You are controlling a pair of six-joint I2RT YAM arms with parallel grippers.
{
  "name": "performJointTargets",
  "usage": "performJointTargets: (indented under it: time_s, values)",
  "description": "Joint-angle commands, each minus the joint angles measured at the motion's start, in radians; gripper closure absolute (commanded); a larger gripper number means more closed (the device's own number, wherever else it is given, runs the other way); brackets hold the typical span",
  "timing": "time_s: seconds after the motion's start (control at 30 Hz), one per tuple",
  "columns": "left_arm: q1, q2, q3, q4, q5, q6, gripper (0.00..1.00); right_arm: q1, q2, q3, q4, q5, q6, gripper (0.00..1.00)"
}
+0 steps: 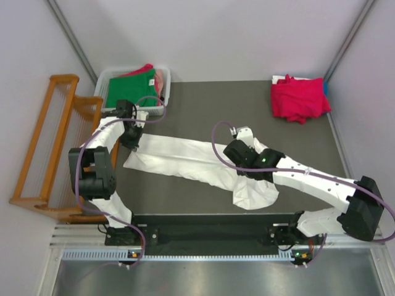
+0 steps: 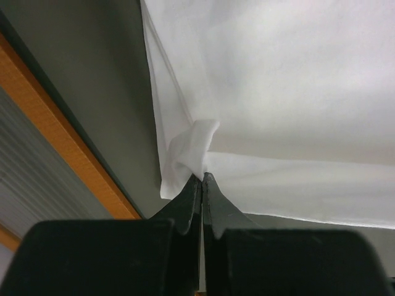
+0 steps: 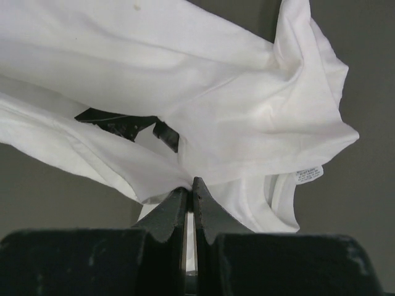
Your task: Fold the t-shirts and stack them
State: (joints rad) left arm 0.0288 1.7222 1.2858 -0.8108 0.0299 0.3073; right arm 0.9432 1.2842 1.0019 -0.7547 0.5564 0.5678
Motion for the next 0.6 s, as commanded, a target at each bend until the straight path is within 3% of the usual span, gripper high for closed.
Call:
performJointTargets:
  time_s: [0.0, 0.57]
  values:
    - [0.002, -0.009, 0.001, 0.070, -0.058, -0.010, 1.00, -0.041, 0.023, 0.046, 0.071, -0.010, -0.068, 1.00]
    - [0.003, -0.044, -0.108, 0.199, -0.099, -0.016, 1.00, -0.155, 0.155, -0.025, 0.209, -0.087, -0.146, 1.00]
